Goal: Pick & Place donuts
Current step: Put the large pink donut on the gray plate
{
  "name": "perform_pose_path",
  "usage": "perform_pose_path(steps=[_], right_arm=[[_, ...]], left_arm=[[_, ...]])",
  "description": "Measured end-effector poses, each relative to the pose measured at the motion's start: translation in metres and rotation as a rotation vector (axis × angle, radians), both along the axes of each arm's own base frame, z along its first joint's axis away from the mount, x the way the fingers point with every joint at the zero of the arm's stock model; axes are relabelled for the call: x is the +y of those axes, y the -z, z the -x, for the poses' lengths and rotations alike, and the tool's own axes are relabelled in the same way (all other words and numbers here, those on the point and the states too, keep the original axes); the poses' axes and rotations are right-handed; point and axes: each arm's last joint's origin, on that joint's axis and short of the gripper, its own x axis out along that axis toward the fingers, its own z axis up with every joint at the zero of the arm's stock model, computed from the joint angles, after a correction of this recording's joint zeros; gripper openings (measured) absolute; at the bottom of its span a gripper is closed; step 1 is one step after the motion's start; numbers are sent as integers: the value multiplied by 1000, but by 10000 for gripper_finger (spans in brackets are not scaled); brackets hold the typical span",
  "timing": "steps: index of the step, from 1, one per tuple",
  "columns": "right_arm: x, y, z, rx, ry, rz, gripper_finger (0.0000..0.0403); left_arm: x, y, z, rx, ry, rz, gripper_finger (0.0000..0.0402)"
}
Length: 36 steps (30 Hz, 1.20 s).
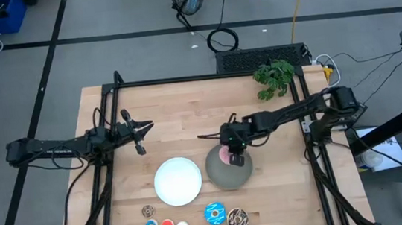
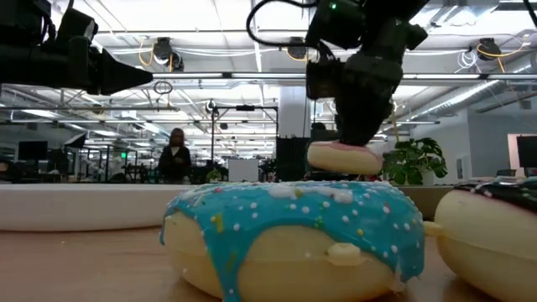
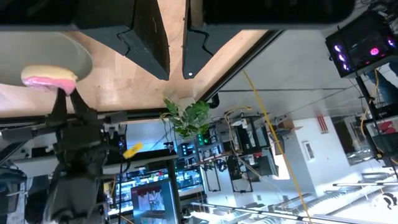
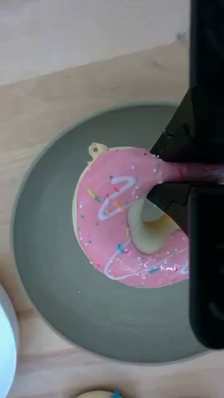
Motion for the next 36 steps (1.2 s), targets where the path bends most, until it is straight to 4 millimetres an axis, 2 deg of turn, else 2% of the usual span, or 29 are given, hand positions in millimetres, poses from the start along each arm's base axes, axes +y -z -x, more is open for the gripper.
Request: perform_pose_path(steps=[11,20,24,36], right_arm=[[0,30,-6,91,-18,16,15],[0,34,-9,73,-71,33,33],[0,32,-9,71,-64,28,68],[0,15,-5,19,-59,30,210]], left_arm=[[0,0,0,6,-1,-12,51],[0,0,0,7,-1,-16,51],[0,0,0,7,-1,-16,51],[0,0,0,6,-2,-16,51]])
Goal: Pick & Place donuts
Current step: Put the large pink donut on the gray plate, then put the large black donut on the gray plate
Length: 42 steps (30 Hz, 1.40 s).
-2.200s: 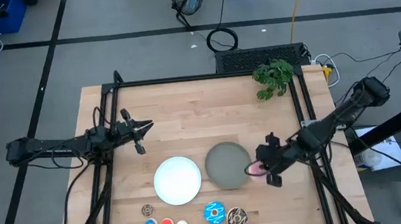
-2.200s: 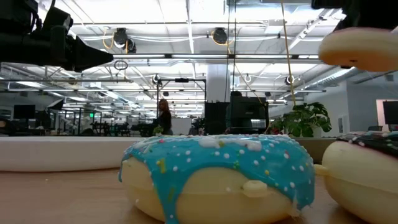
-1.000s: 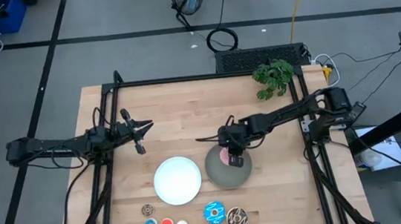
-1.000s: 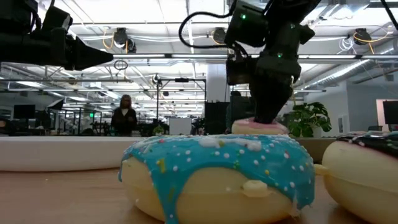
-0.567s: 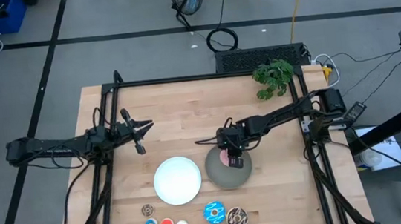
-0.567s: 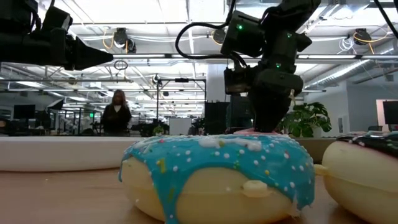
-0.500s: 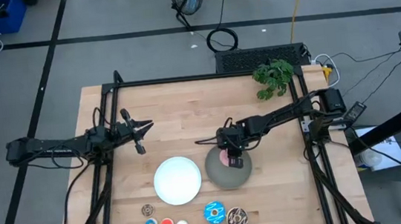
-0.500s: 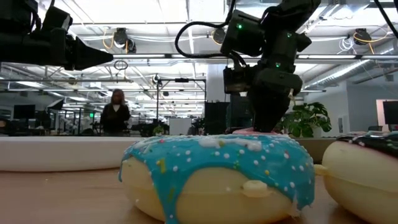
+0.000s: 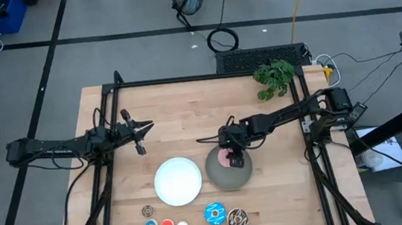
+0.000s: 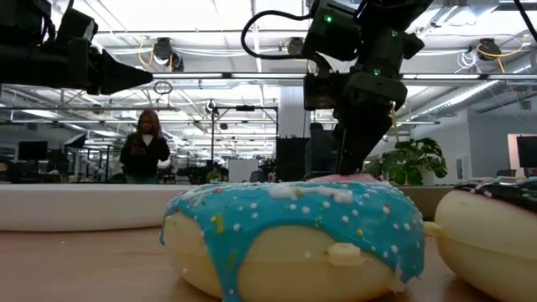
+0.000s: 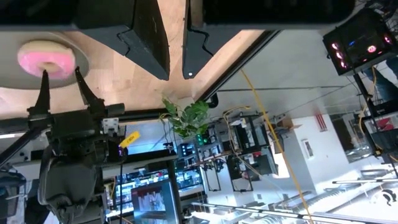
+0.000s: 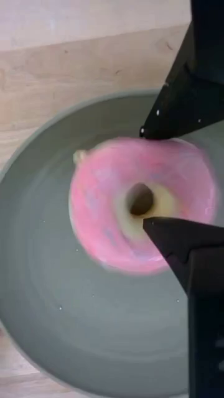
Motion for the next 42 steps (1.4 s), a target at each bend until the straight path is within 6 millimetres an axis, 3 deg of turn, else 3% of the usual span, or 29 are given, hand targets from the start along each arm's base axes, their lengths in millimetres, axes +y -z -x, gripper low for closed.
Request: perform_pose_path(steps=[9,18,25,30,36,40,42], right_arm=[[0,-7,2,-15,11,-8,260],[4,-67,29,-106,-6,-13,259],[30,-101,54,-201,-61,-47,243],[64,-100,66,-264,-87,47,200],[110,-78,73,-413,-169,117,95],[126,-64,77,-476,-229,102,18],[131,-59,80,-509,-251,86,7]], left_arm=[[0,0,0,0,0,0,51],[0,0,0,0,0,0,51],[0,0,0,-2,0,5,51],[0,0,0,-2,1,6,51],[0,0,0,-10,3,27,51],[0,0,0,-11,3,30,51],[0,0,0,-11,2,30,51]])
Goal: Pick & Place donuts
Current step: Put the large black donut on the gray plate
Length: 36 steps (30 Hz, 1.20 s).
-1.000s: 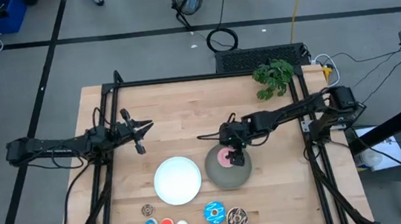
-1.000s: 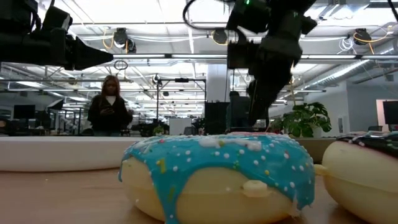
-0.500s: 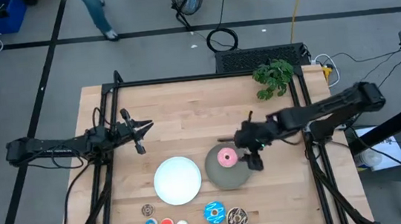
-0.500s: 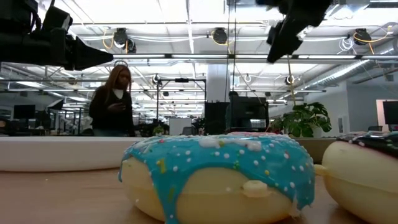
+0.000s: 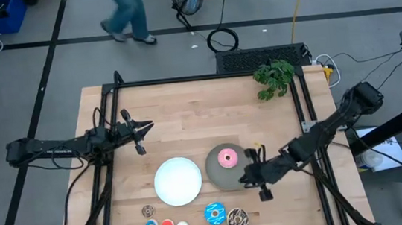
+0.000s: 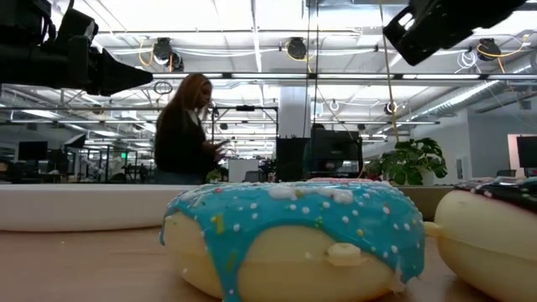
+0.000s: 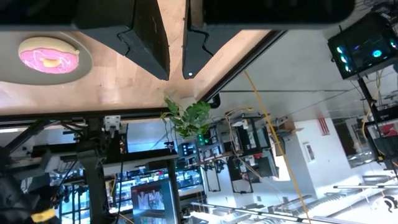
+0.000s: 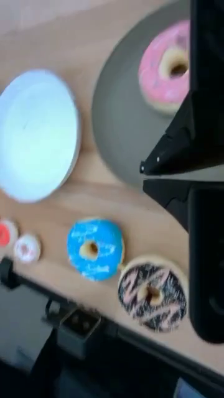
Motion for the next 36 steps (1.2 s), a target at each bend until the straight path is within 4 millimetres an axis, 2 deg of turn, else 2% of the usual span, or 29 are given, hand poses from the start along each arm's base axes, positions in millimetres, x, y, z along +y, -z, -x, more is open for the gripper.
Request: perform_pose_path(steps=[9,13,15,18,24,32,36], right_arm=[[12,21,18,29,-110,-18,5],[14,13,13,-52,-96,-89,1],[13,9,9,-29,-89,-113,0],[17,-2,0,8,-77,-105,0],[40,-20,-33,128,-61,-27,0],[64,-12,-72,375,-59,97,0],[78,-8,-86,438,-49,120,0]], left_arm=[[1,0,0,2,-26,-2,51],[1,0,0,3,-26,-2,51],[1,0,0,4,-26,-2,51],[1,0,0,4,-26,-2,51],[1,0,0,5,-26,-4,51],[1,1,0,10,-25,3,51],[1,2,0,8,-22,28,51]])
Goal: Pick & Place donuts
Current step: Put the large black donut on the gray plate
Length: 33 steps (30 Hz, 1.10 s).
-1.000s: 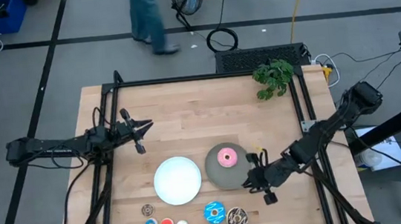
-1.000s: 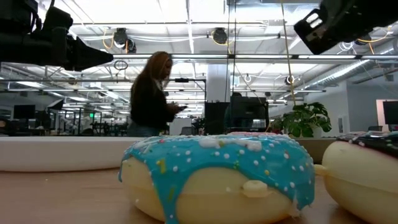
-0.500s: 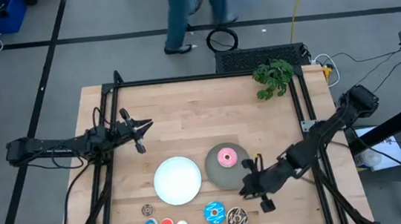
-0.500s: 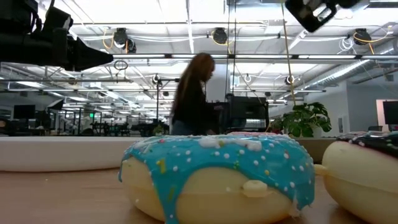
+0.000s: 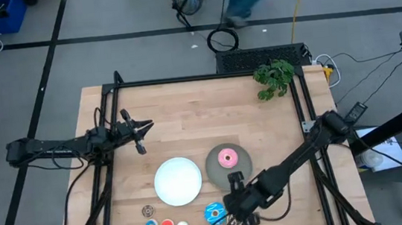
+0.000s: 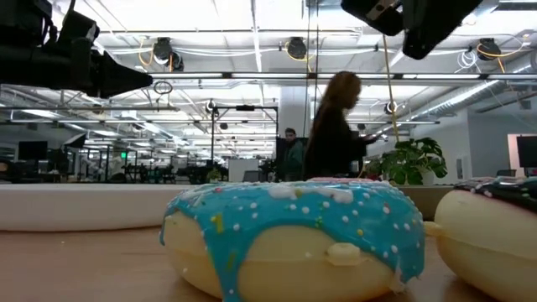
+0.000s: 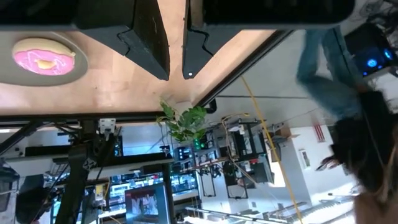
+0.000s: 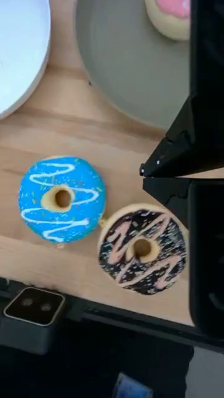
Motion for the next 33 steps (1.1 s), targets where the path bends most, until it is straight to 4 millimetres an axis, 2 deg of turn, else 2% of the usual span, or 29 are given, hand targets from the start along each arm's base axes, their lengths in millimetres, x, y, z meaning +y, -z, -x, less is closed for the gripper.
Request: perform_pose_path(steps=[4,9,15,24,28,33], right_arm=[[22,-1,-9,-8,-28,-38,0],[40,1,-1,5,-18,-49,0],[46,5,8,5,9,-7,0],[47,4,8,1,12,-10,3],[46,4,7,1,13,-9,38],[42,4,4,-31,64,15,121]], left_arm=[[0,2,0,16,2,18,51],[0,2,0,14,3,18,51],[0,2,0,19,0,-1,51],[0,0,0,7,0,-5,51],[0,1,0,14,-1,-3,51],[0,1,0,14,0,-1,51]])
